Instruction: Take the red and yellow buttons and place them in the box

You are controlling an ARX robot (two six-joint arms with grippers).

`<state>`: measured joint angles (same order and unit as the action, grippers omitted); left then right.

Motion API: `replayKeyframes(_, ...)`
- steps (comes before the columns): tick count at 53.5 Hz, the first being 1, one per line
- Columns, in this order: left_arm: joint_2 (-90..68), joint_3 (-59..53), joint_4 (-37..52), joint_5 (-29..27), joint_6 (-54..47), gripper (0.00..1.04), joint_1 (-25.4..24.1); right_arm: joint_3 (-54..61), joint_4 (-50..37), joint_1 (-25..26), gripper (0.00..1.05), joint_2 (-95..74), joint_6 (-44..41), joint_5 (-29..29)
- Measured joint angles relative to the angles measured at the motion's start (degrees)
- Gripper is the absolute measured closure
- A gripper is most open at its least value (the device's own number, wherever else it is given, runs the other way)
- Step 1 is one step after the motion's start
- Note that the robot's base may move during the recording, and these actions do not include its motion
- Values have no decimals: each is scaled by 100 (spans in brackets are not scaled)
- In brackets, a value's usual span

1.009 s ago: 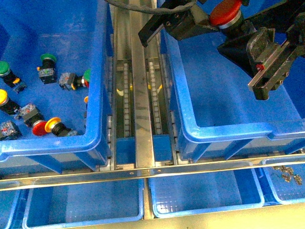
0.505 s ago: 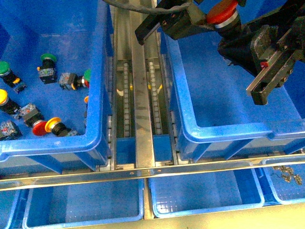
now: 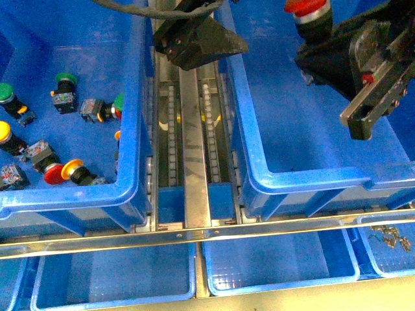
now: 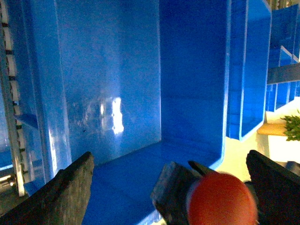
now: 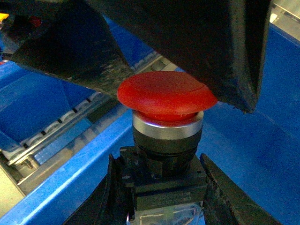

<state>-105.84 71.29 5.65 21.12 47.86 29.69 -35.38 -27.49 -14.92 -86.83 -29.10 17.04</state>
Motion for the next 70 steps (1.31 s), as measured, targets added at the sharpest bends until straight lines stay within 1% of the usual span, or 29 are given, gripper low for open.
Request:
replayKeyframes(4,232,-181,7,9,-24,8,-127,109,63,101,71,-13,4,-122)
replayKeyframes(10,483,-498,68,37,-96,8,-299,138,85,181,71,-13,28,-149)
replayKeyframes(29,1526,-1764,72,98,-855,8,-874,133,295,369,71,33,83,-142)
replayKeyframes(34,1895,-2041,83,-61,-1145,8,-933,127,380,387,71,57,81,-142)
replayKeyframes(39,2435,-2380,90,-94,-1528,8,-984,96,514,422,71,94,61,-146)
replayKeyframes(43,2852,-2721,164,-299,-1937,8,-1001,55,599,450,71,127,37,-151)
replayKeyframes(49,3233,-3117,260,-310,-2361,8,-1075,-15,702,503,72,197,35,-153)
replayKeyframes(57,3689,-3622,225,-356,-2675,8,-1373,-109,804,608,72,284,70,-184)
replayKeyframes(68,3912,-3991,227,-275,-2894,8,-1744,-304,918,728,72,289,192,-282)
replayKeyframes(69,3915,-4026,278,-313,-2957,8,-1784,-332,935,743,72,289,219,-299)
replayKeyframes(70,3882,-4181,704,-603,-3108,11,-1738,-352,951,750,72,289,236,-319)
